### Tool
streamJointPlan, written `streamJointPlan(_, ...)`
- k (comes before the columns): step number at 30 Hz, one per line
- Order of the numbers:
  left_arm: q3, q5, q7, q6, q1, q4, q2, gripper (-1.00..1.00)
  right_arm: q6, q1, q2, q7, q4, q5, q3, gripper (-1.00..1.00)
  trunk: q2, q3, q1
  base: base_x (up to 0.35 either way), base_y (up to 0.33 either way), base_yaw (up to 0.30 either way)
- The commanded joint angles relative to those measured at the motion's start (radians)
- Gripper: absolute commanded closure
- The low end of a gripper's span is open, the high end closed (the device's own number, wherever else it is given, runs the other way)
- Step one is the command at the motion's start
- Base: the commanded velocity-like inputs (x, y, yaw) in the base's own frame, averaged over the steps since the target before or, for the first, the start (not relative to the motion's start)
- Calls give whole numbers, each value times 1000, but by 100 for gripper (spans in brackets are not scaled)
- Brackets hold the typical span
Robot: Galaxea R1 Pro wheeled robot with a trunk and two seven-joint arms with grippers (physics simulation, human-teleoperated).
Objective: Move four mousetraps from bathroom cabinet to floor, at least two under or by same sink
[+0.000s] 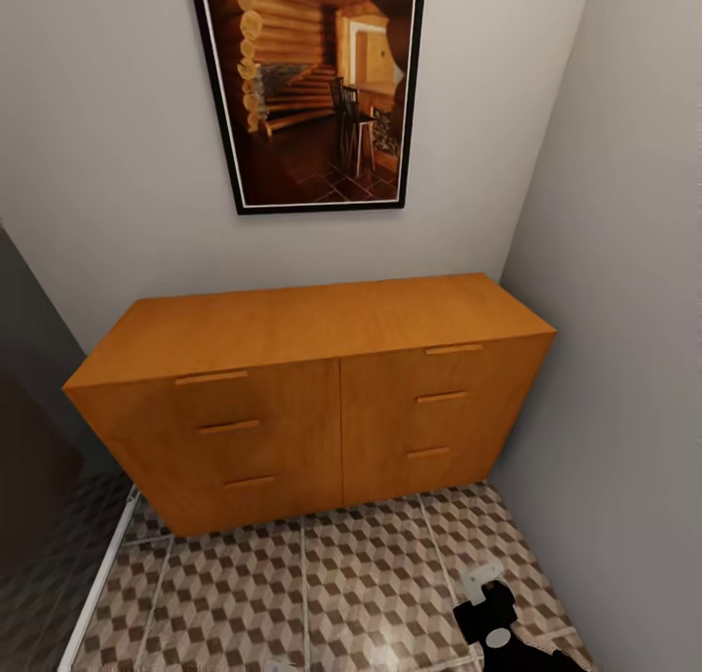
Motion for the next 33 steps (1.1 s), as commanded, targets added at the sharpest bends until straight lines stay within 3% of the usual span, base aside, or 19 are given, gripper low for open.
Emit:
streamJointPlan(1,-7,8,-7,-6,1,6,0,100,-5,-1,-1,-7,0,-9,8,100,-1,-1,0,-281,0,0)
streamJointPlan(13,-7,13,-27,-6,9,24,2,100,-23,34,6,-7,5,-8,8,100,-1,-1,0,-329,0,0)
streamJointPlan(17,-7,14,-26,-5,13,23,21,100,-26,36,6,-7,10,-9,8,100,-1,-1,0,-333,0,41)
streamJointPlan(21,-7,16,-26,-6,34,31,28,100,-35,40,7,-6,43,-10,8,100,-1,-1,0,-285,0,218)
streamJointPlan(25,-6,20,-27,-6,60,53,28,100,-95,63,7,5,71,-8,8,100,-1,-1,0,-65,0,281)
streamJointPlan(33,-5,21,-26,-6,64,57,29,100,-112,69,6,7,87,-7,8,100,-1,-1,0,-3,0,293)
